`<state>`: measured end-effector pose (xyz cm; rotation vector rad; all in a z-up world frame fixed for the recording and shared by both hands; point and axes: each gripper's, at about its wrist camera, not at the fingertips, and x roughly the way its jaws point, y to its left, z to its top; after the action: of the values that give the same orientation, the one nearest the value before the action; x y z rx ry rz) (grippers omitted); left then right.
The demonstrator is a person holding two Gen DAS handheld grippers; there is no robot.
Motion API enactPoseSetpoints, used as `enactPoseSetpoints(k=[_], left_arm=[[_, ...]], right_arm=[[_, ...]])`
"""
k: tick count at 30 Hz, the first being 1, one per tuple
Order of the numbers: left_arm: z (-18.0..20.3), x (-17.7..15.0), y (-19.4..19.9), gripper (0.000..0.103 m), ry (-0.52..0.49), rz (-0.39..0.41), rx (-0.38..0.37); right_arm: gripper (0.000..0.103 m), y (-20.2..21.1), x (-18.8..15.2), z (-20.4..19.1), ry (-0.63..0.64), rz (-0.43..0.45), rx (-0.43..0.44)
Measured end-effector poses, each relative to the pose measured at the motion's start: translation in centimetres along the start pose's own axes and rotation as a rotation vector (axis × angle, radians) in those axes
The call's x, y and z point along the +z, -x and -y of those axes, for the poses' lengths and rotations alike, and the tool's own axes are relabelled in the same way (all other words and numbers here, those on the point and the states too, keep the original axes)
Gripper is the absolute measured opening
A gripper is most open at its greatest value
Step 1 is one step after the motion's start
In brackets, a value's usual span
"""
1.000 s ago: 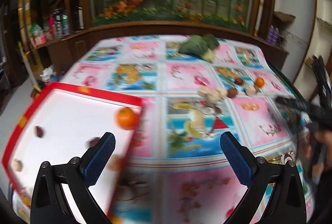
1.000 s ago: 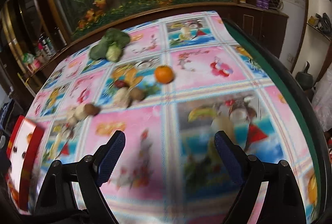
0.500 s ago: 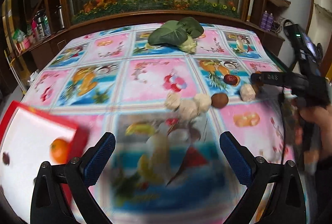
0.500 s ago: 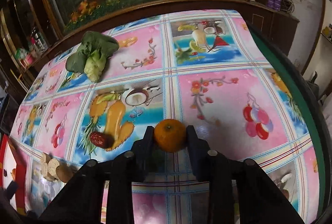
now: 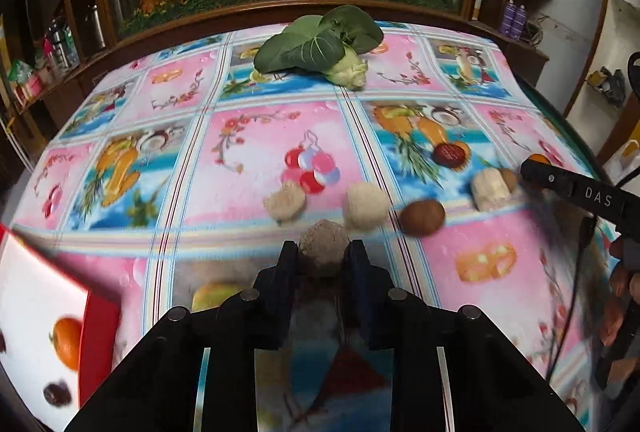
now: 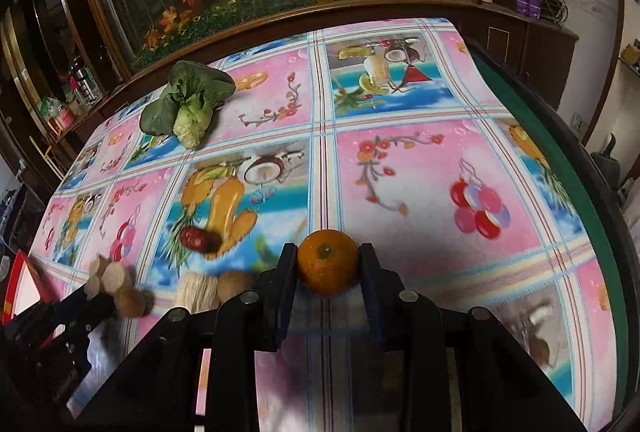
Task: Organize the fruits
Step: 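Carry the orange and beige piece over the tray and open both tools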
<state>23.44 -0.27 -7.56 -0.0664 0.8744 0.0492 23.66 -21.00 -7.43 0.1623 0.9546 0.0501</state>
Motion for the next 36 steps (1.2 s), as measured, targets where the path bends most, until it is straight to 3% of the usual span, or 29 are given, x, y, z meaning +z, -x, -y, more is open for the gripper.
enactPoseSetpoints(k=[9,19,27,36], left_arm=[[-2.1,-4.5,6.8,0.024,0.046,0.011,-0.046],[-5.6,-9.1,15.2,0.024,0.091,0.066,-0.056],[-10.6,-12.3,20.5,0.024,0.166,0.121,0.009],[-14.9,-14.7,24.3,0.024,0.250,0.144,0.112]], right_arm=[[0.032,5.9,-3.2,-0.5,0.019,0.046,0.011],[0.032,12.5,-8.9,-3.7,0.065,0.085,0.056],[0.031,14.6,-12.2,-8.7,0.137,0.076,0.139],[0.031,15.0,-13.0,-15.3,0.240,0.076,0.239]])
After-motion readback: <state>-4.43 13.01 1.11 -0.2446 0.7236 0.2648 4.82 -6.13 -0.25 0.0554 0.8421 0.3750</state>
